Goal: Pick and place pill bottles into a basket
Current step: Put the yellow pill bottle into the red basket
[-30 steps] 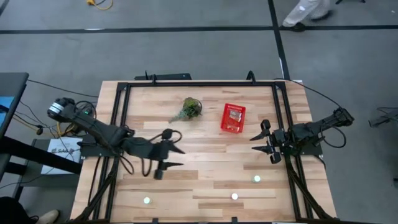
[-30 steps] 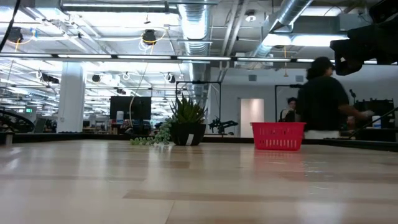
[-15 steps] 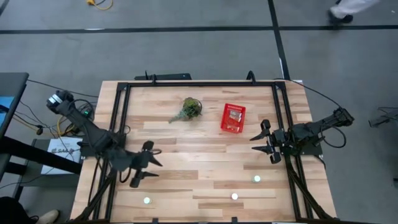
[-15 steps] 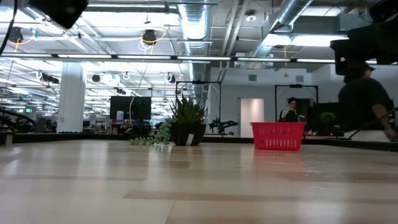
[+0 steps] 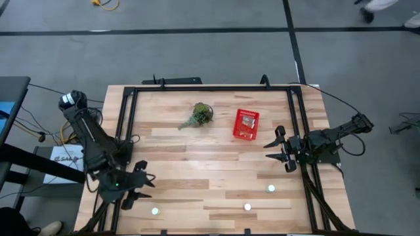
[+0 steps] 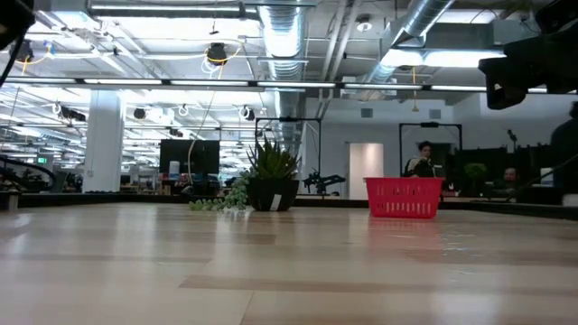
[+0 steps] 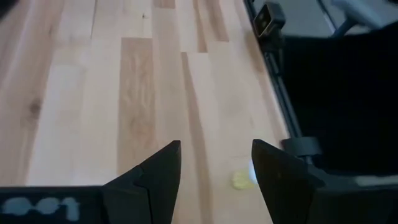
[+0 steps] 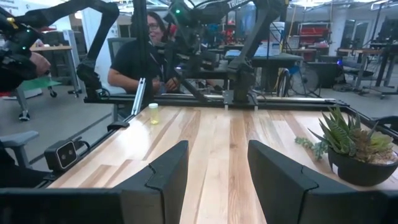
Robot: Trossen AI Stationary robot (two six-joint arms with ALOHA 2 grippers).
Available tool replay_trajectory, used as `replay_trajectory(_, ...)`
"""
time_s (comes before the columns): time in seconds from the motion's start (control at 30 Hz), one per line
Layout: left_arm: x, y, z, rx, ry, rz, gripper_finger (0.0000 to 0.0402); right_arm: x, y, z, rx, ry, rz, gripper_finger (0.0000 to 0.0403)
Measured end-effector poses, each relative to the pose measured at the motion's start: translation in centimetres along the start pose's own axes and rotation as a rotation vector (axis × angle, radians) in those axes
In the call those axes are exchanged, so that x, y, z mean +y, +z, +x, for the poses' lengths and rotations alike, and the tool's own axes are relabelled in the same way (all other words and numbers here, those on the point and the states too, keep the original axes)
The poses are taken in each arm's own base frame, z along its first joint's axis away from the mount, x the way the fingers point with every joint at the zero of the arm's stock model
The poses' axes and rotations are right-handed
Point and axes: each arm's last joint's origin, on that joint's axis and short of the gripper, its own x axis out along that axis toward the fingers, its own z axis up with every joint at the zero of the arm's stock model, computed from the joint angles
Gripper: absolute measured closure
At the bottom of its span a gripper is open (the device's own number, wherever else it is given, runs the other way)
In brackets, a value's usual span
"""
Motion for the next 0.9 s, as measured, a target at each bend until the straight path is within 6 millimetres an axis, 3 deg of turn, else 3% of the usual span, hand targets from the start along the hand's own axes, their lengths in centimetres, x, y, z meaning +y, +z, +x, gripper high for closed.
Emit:
replay_trajectory(0.13,-0.7,-0.6,0.4,-0.003,0.004,-0.068,0.0215,0.0,0.0,0.0,0.0,-0.013,0.0,0.0244)
replay_trajectory(0.47,-2.4,-2.0,3.6,0.093,-0.018,-0.188,0.018,-0.1,0.0,0.0,-0.001,-0.022,0.001,0.0244)
replay_trajectory(0.9,-5.0,-2.2,6.5,0.224,0.039,-0.144,0.0175,-0.1,0.0,0.0,-0.001,-0.025,0.001,0.0244)
